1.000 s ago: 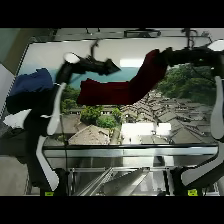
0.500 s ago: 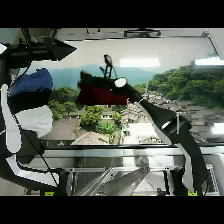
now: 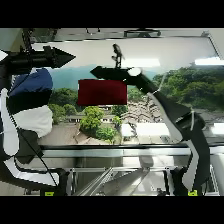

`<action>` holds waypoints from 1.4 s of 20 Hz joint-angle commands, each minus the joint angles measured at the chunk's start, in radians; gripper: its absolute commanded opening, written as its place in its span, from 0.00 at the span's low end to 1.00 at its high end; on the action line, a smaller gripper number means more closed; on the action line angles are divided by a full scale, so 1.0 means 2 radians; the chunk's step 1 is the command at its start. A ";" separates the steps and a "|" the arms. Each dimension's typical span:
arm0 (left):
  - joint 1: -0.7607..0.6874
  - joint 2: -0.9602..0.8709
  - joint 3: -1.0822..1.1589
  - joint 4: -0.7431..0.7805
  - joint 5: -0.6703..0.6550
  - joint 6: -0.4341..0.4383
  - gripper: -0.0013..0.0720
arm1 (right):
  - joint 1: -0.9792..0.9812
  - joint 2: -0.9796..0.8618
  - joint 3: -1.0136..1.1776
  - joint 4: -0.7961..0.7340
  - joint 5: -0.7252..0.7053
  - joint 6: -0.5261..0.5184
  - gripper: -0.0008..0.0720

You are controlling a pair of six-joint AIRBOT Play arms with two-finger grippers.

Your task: Fold the shirts.

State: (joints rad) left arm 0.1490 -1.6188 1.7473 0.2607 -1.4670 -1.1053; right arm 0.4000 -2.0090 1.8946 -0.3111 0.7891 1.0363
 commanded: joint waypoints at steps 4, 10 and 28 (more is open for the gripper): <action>0.001 0.000 -0.002 0.001 -0.017 0.003 0.05 | -0.159 0.020 -0.019 -0.230 0.238 0.197 0.99; 0.001 -0.001 -0.002 0.001 -0.017 0.003 0.05 | -0.164 -0.059 -0.023 -0.185 0.219 0.200 0.99; 0.001 0.000 -0.002 0.001 -0.052 0.008 0.05 | -0.061 -0.070 -0.023 -0.084 0.105 0.180 0.04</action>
State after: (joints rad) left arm 0.1493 -1.6192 1.7443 0.2623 -1.5543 -1.0897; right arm 0.2813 -2.1723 1.8484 -0.4984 1.0218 1.4055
